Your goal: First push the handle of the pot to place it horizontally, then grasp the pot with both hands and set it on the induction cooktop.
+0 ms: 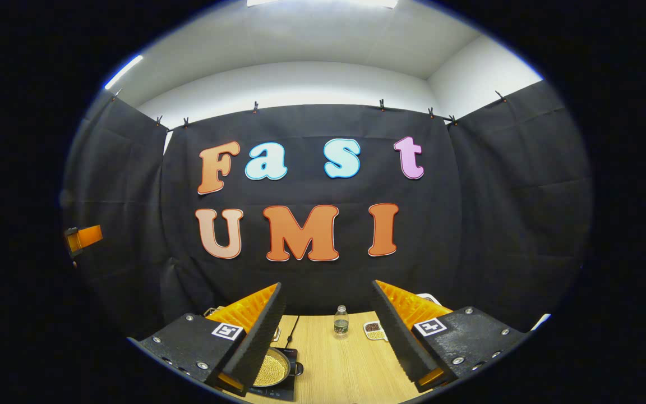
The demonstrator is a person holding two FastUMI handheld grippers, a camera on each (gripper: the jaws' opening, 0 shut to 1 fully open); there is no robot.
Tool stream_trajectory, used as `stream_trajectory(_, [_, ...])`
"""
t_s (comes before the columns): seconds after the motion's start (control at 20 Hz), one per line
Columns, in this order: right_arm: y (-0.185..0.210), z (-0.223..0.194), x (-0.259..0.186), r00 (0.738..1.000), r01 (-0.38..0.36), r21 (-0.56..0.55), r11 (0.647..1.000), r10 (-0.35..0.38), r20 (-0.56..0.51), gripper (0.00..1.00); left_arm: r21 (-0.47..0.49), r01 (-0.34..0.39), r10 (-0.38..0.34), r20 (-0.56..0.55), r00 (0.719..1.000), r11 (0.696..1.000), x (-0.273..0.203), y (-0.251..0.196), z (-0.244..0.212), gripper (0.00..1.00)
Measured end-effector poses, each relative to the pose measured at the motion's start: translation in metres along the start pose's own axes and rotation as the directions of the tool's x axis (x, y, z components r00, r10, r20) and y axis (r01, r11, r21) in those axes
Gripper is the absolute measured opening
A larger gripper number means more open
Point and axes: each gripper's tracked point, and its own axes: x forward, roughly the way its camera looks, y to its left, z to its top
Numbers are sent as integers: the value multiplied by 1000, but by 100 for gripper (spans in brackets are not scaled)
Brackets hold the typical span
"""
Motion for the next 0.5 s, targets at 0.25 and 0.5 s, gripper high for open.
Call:
stream_trajectory(0.25, [-1, -2, 1, 1000, -4, 4, 1000, 4, -14, 95, 7, 5, -5, 6, 1000, 1000, 3, -2, -1, 96])
stream_trajectory(0.5, [0, -2, 0, 1000, -15, 6, 1000, 15, -15, 95, 6, 0, 0, -8, 1000, 1000, 5, 0, -7, 96])
